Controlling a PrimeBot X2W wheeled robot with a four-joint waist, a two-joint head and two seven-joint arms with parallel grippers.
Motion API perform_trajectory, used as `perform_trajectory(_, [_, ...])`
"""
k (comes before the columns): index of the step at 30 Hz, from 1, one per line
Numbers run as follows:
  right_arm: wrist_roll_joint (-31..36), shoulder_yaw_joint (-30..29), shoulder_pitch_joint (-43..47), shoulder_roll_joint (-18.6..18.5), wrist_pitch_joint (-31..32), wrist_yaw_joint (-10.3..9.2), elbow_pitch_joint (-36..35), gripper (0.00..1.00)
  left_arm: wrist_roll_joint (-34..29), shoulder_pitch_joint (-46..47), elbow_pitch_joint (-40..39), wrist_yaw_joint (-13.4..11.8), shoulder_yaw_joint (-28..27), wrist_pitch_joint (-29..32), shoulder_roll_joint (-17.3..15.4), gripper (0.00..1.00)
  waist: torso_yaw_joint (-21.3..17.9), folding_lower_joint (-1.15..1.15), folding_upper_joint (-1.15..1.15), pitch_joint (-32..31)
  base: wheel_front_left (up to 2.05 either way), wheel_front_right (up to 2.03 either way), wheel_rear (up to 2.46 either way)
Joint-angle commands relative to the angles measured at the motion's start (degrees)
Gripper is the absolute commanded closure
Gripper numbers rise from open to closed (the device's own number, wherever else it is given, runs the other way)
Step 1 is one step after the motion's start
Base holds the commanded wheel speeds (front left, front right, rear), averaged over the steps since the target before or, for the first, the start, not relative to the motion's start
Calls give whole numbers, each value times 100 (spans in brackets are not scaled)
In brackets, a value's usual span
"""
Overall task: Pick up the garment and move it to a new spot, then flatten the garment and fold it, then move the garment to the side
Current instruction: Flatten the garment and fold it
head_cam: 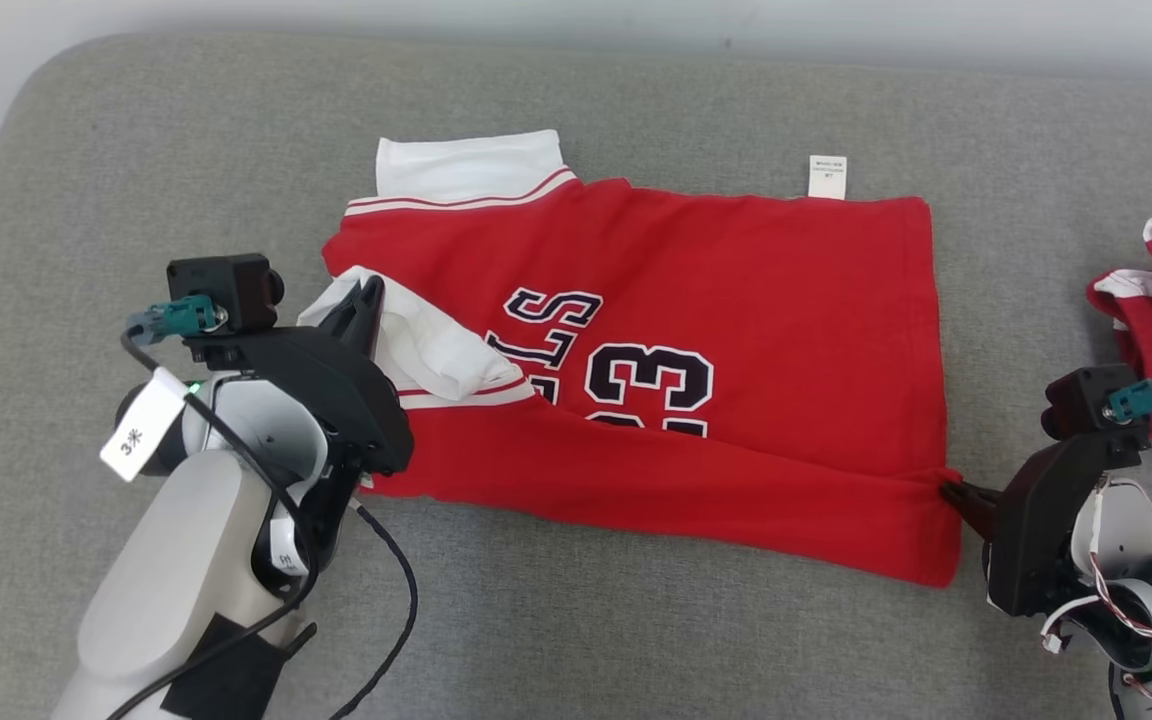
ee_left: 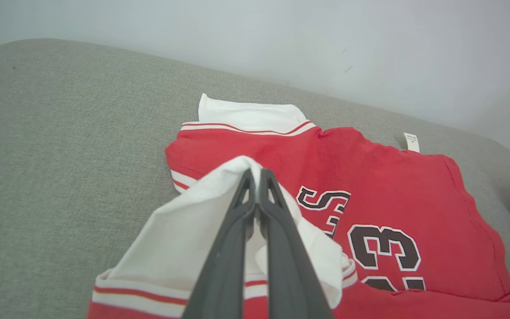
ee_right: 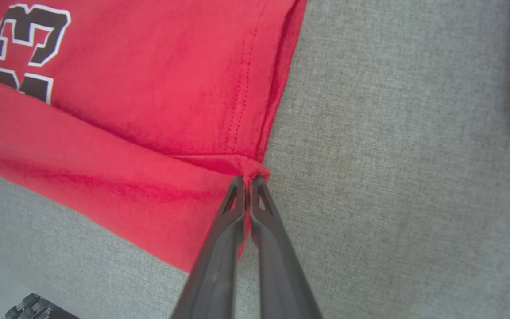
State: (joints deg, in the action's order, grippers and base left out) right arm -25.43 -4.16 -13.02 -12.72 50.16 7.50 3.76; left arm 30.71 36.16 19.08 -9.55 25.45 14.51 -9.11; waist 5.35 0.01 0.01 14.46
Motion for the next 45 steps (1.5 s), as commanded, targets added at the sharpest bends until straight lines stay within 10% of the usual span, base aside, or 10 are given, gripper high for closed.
perform_trajectory(1, [34,13,-91,0,-46,-3,25,100,-18,88,57,7,-6,-45,-14,100,-34,-1,-1,18,0,0,0])
perform_trajectory(18, [103,284,-441,-93,-835,-3,299,100,-10,180,597,-121,-26,-208,-42,100,-2,-1,-1,-14,0,0,0])
perform_trajectory(19, [121,255,-462,-78,-885,-3,328,54,-33,190,607,-113,-3,-219,-44,62,3,-1,-1,-18,0,0,0])
perform_trajectory(20, [142,236,-453,-60,-864,-3,392,0,-4,184,625,-103,-6,-227,-27,0,11,-1,-1,-25,0,0,0])
perform_trajectory(45, [619,-7,162,159,-1547,-3,-423,0,-267,-692,676,-341,185,-430,-537,0,71,-1,-1,-308,0,0,0])
